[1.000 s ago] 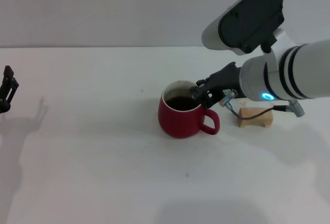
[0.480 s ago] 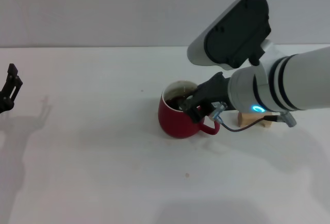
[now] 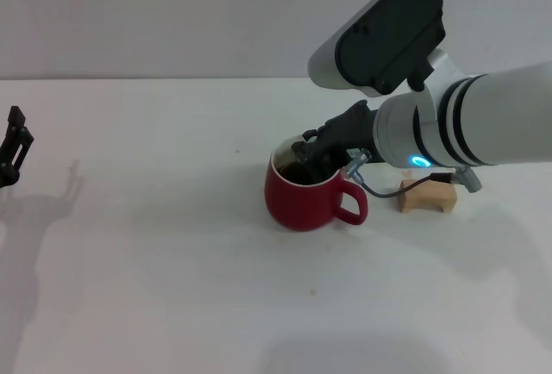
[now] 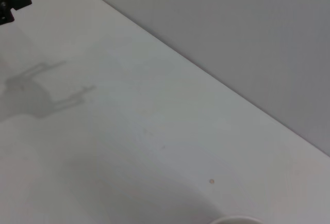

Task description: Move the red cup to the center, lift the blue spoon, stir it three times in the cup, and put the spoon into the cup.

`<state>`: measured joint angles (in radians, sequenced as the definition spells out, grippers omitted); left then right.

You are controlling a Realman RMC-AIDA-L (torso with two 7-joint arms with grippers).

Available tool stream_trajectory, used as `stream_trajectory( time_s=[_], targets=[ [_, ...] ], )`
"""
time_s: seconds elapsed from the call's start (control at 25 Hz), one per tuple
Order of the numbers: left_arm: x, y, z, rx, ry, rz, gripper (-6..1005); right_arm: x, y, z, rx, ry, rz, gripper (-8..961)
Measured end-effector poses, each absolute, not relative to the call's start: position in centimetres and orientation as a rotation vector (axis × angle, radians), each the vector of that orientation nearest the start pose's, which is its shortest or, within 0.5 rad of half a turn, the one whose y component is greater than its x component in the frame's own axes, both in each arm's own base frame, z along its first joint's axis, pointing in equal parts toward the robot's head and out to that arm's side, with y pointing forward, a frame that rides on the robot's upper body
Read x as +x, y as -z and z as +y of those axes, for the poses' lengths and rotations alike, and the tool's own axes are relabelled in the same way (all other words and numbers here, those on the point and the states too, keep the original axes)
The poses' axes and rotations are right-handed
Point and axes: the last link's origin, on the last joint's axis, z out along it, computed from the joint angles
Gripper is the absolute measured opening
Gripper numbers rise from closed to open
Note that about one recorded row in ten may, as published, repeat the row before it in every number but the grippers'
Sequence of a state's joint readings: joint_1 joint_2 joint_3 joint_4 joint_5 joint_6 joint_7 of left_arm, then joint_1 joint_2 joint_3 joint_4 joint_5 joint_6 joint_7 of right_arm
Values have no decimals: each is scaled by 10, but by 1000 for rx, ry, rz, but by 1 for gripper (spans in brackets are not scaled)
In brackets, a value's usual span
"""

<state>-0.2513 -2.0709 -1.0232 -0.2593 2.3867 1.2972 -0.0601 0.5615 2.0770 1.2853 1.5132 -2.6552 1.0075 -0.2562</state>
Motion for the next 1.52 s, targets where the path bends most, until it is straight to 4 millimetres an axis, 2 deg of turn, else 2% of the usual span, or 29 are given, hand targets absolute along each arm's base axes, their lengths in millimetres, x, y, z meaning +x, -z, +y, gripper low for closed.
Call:
stream_trajectory(
  time_s=[0.2, 0.44, 0.56, 0.6, 0.64, 0.76, 0.8, 0.84, 0.92, 0.96, 1.0, 1.04, 1.08, 1.16, 1.2, 1.24, 1.36, 1.4, 1.44, 1.52],
  targets=[
    [-352, -12, 284, -1414, 690, -483, 853, 90, 60, 351, -2501, 71, 517, 134],
    [-352, -12, 284, -1417, 691, -483, 853, 85, 49, 349, -2461, -7, 480, 334],
    [-352, -12, 284, -1417, 691, -483, 852, 83, 38, 349, -2371, -86, 377, 413],
    [-352, -12, 284, -1417, 691, -483, 852, 86, 30, 348, -2280, -154, 291, 440],
    [-352, -12, 284, -1416, 691, -484, 852, 86, 30, 348, -2280, -154, 291, 466],
    [-352, -12, 284, -1415, 690, -484, 852, 99, 12, 343, -2111, -349, 219, 498],
    [-354, -13, 282, -1409, 686, -487, 852, 115, -2, 336, -1973, -494, 196, 501],
    [-355, -14, 282, -1405, 684, -489, 852, 115, -2, 336, -1973, -494, 196, 503],
    [-356, -15, 281, -1400, 681, -491, 852, 132, -12, 325, -1837, -618, 159, 509],
    [-356, -15, 281, -1400, 681, -491, 852, 144, -15, 319, -1766, -669, 136, 511],
    [-356, -15, 281, -1397, 681, -492, 852, 168, -20, 304, -1645, -743, 100, 514],
    [-356, -15, 281, -1396, 680, -492, 852, 168, -20, 304, -1645, -743, 100, 517],
    [-357, -15, 281, -1396, 680, -493, 852, 178, -22, 299, -1597, -771, 94, 519],
    [-357, -15, 280, -1395, 679, -493, 852, 204, -26, 289, -1498, -804, 118, 524],
    [-357, -15, 280, -1395, 678, -493, 853, 228, -31, 283, -1412, -808, 184, 527],
    [-357, -15, 280, -1395, 678, -493, 853, 228, -31, 283, -1412, -808, 184, 530],
    [-357, -15, 280, -1396, 673, -490, 853, 269, -36, 272, -1303, -786, 326, 537],
    [-357, -15, 281, -1399, 671, -490, 853, 290, -38, 261, -1247, -791, 393, 540],
    [-357, -15, 281, -1399, 671, -490, 853, 290, -38, 261, -1247, -791, 393, 582],
    [-357, -15, 282, -1399, 670, -489, 853, 304, -36, 253, -1228, -797, 426, 667]
  ],
)
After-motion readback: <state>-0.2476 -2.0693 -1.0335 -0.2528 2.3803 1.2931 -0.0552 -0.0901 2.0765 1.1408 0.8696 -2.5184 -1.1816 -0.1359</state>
